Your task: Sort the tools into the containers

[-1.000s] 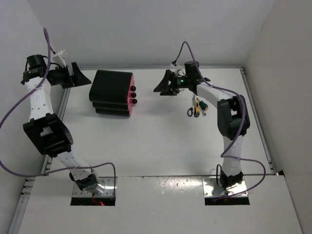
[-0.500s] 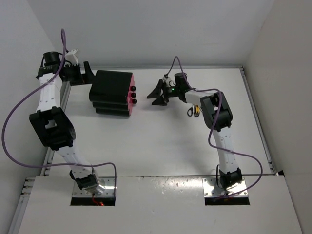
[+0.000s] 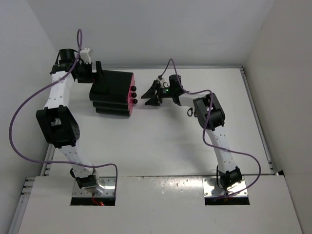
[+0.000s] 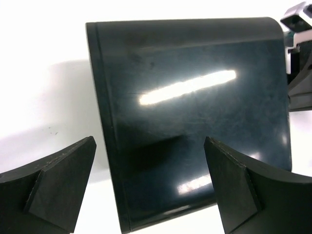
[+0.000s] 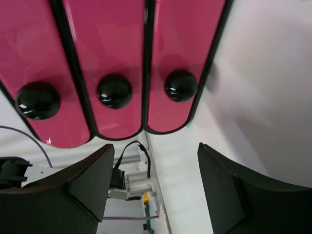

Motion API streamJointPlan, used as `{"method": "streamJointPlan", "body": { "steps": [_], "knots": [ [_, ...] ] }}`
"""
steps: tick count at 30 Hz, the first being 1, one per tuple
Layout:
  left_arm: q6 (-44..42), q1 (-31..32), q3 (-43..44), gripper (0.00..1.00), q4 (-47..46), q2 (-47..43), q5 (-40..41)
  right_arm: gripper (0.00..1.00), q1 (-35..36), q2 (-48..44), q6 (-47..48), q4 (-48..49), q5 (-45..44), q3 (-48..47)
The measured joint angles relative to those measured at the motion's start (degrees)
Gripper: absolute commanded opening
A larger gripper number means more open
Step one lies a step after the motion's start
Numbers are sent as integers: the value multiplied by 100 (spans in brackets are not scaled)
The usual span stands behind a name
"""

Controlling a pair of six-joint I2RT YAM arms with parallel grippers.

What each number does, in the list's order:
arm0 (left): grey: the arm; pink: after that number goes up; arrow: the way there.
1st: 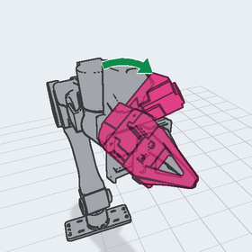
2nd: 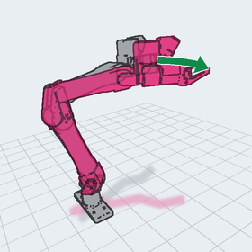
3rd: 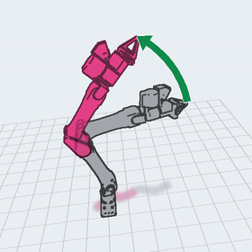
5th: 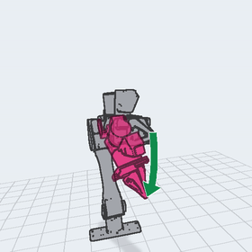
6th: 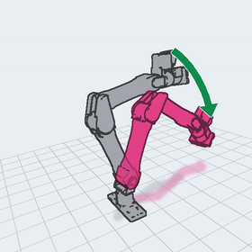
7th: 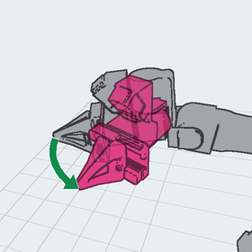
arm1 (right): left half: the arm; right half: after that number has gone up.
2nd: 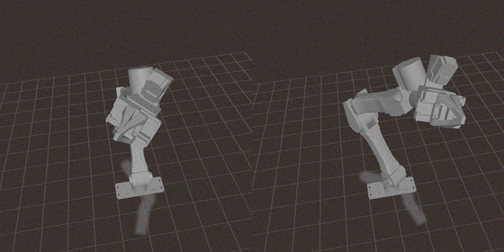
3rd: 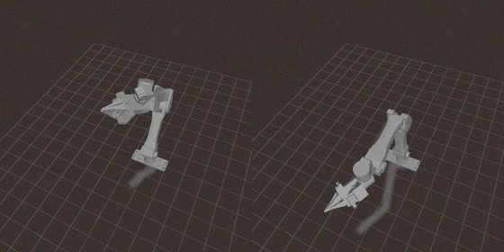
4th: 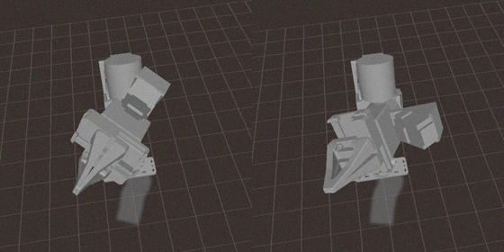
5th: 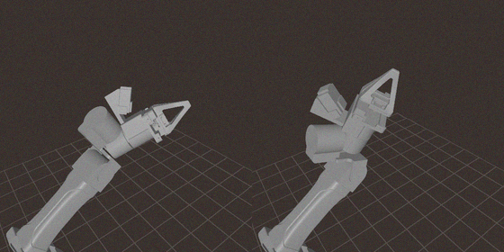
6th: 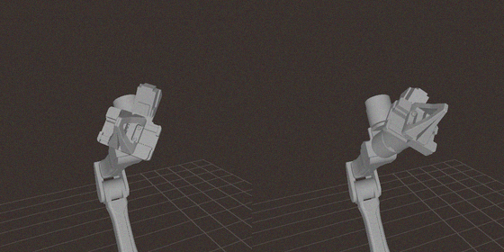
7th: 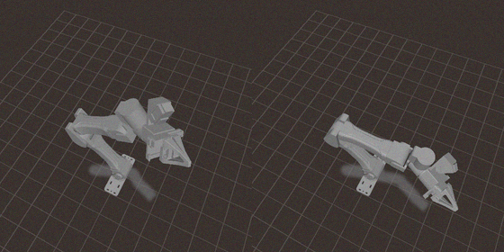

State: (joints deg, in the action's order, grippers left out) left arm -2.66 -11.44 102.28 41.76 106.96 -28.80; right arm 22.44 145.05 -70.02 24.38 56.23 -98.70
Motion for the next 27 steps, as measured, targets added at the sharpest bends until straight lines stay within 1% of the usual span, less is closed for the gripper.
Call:
{"method": "streamJointPlan", "body": {
  "steps": [8, 11, 12, 13, 15, 16, 20, 27],
  "knots": [
    [37, 96, -22, 100, -114, 9, 481, 68, 42, 481, -625, 546, -4, -125],
    [35, 210, -201, 100, -247, 9, 704, 64, 81, 592, -824, 741, -7, -173],
    [81, 236, -256, 100, -289, 9, 695, 64, 96, 603, -868, 774, -4, -175],
    [101, 254, -280, 100, -343, 7, 710, 59, 114, 625, -931, 820, -2, -186],
    [105, 286, -330, 100, -424, -28, 769, 58, 157, 669, -1012, 942, -15, -236],
    [118, 286, -363, 100, -470, -44, 782, 55, 179, 688, -1097, 1025, -24, -251],
    [160, 289, -555, 100, -647, -149, 813, 52, 273, 785, -1362, 1311, -92, -291],
    [184, 291, -769, 100, -857, -280, 892, 51, 398, 964, -1744, 1674, -533, -291]
  ]
}}
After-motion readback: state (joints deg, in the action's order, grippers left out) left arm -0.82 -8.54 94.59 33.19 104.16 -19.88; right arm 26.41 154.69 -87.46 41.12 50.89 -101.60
